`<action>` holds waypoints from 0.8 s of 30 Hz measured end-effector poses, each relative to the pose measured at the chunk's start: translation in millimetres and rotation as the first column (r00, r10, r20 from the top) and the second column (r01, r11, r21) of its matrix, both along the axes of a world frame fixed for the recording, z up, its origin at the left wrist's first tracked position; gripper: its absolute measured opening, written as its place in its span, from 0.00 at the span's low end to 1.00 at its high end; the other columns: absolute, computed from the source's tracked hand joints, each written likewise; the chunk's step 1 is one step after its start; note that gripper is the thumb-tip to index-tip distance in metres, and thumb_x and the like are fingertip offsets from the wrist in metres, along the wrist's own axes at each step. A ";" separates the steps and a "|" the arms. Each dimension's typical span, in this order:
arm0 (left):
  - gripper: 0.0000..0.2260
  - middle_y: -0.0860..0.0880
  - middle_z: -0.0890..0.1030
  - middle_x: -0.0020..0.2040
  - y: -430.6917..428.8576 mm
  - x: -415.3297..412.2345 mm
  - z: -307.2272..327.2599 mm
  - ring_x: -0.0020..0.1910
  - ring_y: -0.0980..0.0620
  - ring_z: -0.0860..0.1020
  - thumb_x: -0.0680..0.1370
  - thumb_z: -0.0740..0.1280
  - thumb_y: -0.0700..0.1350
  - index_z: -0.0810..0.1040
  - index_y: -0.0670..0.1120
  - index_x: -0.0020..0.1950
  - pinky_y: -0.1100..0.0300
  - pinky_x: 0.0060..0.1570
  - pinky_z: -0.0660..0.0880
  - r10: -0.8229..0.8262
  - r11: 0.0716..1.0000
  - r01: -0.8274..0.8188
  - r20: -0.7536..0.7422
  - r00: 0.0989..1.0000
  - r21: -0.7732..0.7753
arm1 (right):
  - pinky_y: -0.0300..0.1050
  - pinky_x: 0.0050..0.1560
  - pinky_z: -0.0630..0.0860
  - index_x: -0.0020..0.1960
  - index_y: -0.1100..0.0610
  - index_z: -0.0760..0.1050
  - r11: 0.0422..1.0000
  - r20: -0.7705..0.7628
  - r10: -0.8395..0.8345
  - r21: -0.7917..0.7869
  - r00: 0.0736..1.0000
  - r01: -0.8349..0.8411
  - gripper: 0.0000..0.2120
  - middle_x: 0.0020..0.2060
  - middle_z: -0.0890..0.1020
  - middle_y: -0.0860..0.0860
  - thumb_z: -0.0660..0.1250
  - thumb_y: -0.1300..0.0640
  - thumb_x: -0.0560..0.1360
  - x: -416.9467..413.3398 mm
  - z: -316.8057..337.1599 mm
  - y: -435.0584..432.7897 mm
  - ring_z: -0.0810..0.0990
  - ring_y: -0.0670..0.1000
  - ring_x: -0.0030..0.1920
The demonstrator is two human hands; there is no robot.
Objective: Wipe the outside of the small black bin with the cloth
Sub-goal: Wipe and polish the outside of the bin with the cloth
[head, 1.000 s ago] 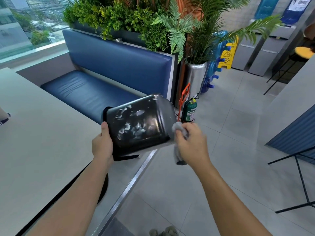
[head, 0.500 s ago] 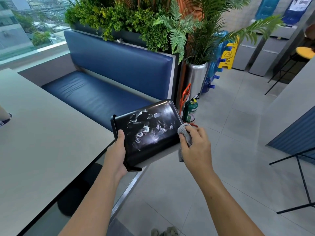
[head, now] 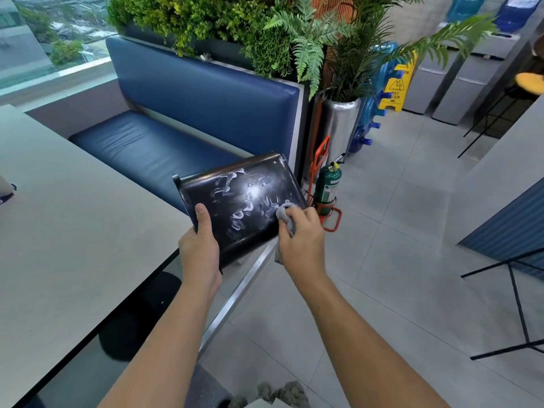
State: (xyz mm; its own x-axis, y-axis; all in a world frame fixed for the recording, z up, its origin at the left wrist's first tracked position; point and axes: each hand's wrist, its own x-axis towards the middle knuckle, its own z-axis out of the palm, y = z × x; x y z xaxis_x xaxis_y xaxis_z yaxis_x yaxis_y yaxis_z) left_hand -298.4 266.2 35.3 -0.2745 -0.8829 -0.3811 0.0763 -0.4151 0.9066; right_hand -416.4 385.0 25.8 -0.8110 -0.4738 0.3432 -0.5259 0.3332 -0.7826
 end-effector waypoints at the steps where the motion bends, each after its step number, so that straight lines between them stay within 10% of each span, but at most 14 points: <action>1: 0.33 0.48 0.74 0.42 1.8 -0.8 2.9 0.43 0.46 0.74 0.68 0.66 0.81 0.83 0.50 0.42 0.43 0.57 0.80 0.004 1.000 -0.004 0.001 1.000 -0.017 | 0.26 0.43 0.67 0.55 0.56 0.81 0.999 -0.022 0.030 -0.020 0.999 -0.031 0.04 0.45 0.71 0.47 0.69 0.60 0.81 12.9 -2.5 -1.1 0.71 0.41 0.41; 6: 0.28 0.54 0.74 0.31 7.2 -0.4 3.3 0.36 0.49 0.71 0.78 0.65 0.73 0.78 0.47 0.40 0.53 0.41 0.70 0.046 0.989 -0.041 0.034 0.998 -0.140 | 0.38 0.37 0.72 0.52 0.57 0.80 0.971 -0.139 0.239 0.015 0.961 -0.240 0.02 0.45 0.71 0.48 0.71 0.60 0.80 52.8 -10.5 -9.0 0.72 0.47 0.37; 12: 0.30 0.48 0.63 0.34 2.5 7.8 0.4 0.37 0.46 0.62 0.72 0.66 0.77 0.64 0.53 0.33 0.51 0.40 0.61 0.086 0.987 -0.080 0.034 0.996 -0.140 | 0.28 0.40 0.67 0.50 0.56 0.81 0.997 -0.119 0.068 -0.024 0.991 -0.071 0.02 0.43 0.71 0.45 0.70 0.59 0.81 10.6 -9.3 2.1 0.72 0.44 0.38; 18: 0.26 0.50 0.86 0.42 15.9 -3.7 -5.0 0.42 0.50 0.81 0.78 0.65 0.72 0.87 0.51 0.41 0.45 0.54 0.81 0.067 0.971 -0.059 0.026 0.997 -0.232 | 0.43 0.34 0.72 0.49 0.57 0.80 0.965 -0.198 0.255 -0.007 0.947 -0.261 0.05 0.43 0.68 0.46 0.69 0.64 0.75 68.9 -12.7 -10.9 0.69 0.48 0.35; 24: 0.29 0.50 0.78 0.34 21.3 0.4 2.1 0.34 0.51 0.73 0.83 0.63 0.67 0.76 0.43 0.38 0.54 0.40 0.72 0.092 0.951 -0.071 0.059 0.994 -0.300 | 0.36 0.37 0.68 0.50 0.57 0.84 0.992 -0.185 0.121 -0.021 0.975 -0.127 0.02 0.41 0.69 0.47 0.73 0.60 0.78 21.5 0.2 -10.7 0.69 0.45 0.36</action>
State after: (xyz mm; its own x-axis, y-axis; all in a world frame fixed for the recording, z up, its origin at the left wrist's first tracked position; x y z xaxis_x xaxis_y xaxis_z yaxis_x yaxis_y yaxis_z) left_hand -298.0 287.5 37.3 -0.1784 -0.9773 -0.1141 0.0288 -0.1211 0.9922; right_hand -394.9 374.3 26.0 -0.6690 -0.5525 0.4972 -0.6965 0.2323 -0.6789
